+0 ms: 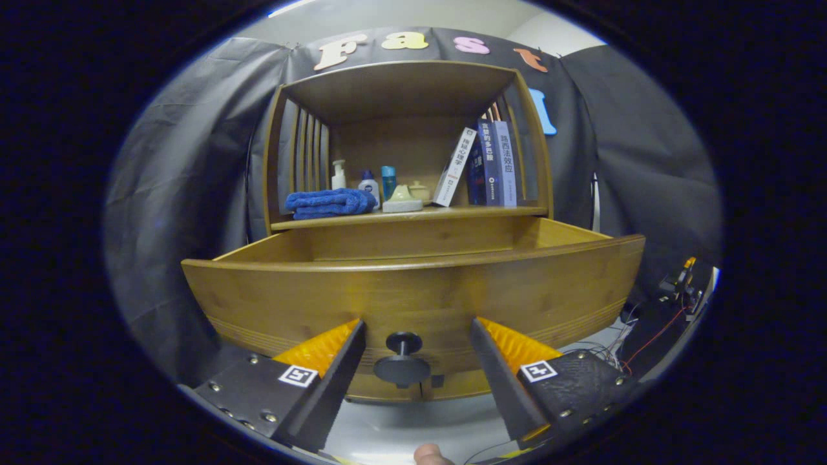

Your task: Pull open the drawer, take out the items inside it, and place them on the countertop above the cabinet.

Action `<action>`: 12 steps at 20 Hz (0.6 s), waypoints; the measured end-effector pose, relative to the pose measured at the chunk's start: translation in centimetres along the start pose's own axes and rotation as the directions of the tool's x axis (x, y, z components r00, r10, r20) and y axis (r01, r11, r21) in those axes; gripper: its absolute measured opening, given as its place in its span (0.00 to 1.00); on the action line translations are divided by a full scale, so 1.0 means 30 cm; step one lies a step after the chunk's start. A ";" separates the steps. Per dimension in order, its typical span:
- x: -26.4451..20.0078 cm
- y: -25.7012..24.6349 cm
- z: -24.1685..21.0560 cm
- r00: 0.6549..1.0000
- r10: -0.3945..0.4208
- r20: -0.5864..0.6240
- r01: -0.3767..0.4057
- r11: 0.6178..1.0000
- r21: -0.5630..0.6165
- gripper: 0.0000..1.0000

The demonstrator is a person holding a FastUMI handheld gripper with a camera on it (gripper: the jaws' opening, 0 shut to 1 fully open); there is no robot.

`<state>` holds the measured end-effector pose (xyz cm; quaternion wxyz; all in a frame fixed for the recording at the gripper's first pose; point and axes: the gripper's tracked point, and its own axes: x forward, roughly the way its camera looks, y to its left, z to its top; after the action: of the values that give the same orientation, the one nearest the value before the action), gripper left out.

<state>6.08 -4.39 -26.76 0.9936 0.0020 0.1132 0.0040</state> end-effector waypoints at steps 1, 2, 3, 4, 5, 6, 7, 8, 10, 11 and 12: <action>0.009 -0.001 0.005 1.000 -0.001 0.004 0.001 1.000 -0.001 0.99; 0.017 0.001 -0.002 1.000 -0.001 0.003 0.001 1.000 -0.003 0.99; 0.027 0.002 0.006 1.000 0.001 0.013 -0.001 1.000 -0.004 0.99; 0.037 0.002 0.007 1.000 0.002 0.011 -0.002 1.000 -0.003 0.99; 0.050 0.002 0.013 1.000 0.003 0.018 -0.004 1.000 0.003 0.99; 0.062 0.001 0.013 1.000 0.005 0.015 -0.005 1.000 0.004 0.99; 0.075 0.001 0.018 1.000 0.006 0.009 -0.006 1.000 0.002 0.99; 0.084 0.001 0.024 1.000 0.007 0.008 -0.007 1.000 0.000 0.99; 0.119 -0.002 0.029 1.000 0.012 0.002 -0.012 1.000 0.000 0.99; 0.137 -0.002 0.035 1.000 0.014 -0.002 -0.014 1.000 0.005 0.99; 0.149 0.000 0.037 1.000 0.013 -0.002 -0.013 1.000 0.005 0.99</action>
<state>10.69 -4.35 -26.68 0.9934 0.0053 0.1139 0.0104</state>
